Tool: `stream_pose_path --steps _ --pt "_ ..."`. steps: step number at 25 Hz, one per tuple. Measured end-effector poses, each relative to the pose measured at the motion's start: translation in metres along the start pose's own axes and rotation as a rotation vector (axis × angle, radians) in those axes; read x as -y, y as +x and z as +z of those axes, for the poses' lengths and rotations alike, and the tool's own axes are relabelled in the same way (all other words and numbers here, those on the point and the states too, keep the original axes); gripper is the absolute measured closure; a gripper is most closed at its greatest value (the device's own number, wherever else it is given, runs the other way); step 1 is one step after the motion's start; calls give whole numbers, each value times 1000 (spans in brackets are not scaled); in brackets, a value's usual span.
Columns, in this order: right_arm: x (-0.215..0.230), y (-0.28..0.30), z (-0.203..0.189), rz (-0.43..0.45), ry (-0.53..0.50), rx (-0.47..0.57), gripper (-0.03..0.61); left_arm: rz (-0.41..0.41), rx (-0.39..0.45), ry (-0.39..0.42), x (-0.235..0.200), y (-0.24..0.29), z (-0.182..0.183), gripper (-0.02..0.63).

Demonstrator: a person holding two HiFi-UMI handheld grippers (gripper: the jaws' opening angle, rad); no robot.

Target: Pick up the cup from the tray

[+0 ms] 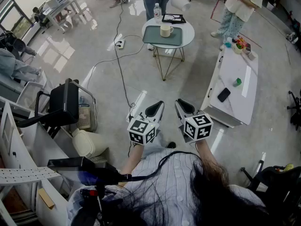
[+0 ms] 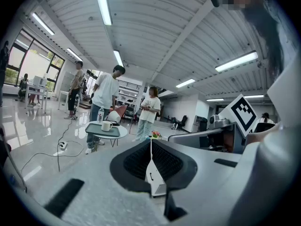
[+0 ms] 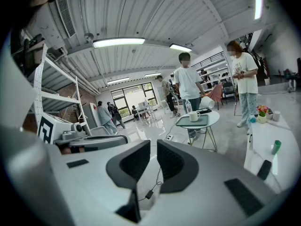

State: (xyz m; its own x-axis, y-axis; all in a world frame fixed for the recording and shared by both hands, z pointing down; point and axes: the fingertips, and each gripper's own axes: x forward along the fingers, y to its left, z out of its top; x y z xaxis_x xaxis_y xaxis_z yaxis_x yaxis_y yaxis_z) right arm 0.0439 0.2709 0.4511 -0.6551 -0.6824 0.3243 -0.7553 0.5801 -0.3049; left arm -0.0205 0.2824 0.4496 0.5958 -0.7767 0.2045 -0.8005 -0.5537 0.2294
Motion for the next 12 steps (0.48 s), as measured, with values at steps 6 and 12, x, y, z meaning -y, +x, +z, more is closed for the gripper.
stream_pose_path --steps 6,12 --pt "2 1 -2 14 1 -4 518 6 -15 9 1 4 -3 597" --pt "5 2 -1 1 -21 8 518 15 -12 -13 -1 6 -5 597"
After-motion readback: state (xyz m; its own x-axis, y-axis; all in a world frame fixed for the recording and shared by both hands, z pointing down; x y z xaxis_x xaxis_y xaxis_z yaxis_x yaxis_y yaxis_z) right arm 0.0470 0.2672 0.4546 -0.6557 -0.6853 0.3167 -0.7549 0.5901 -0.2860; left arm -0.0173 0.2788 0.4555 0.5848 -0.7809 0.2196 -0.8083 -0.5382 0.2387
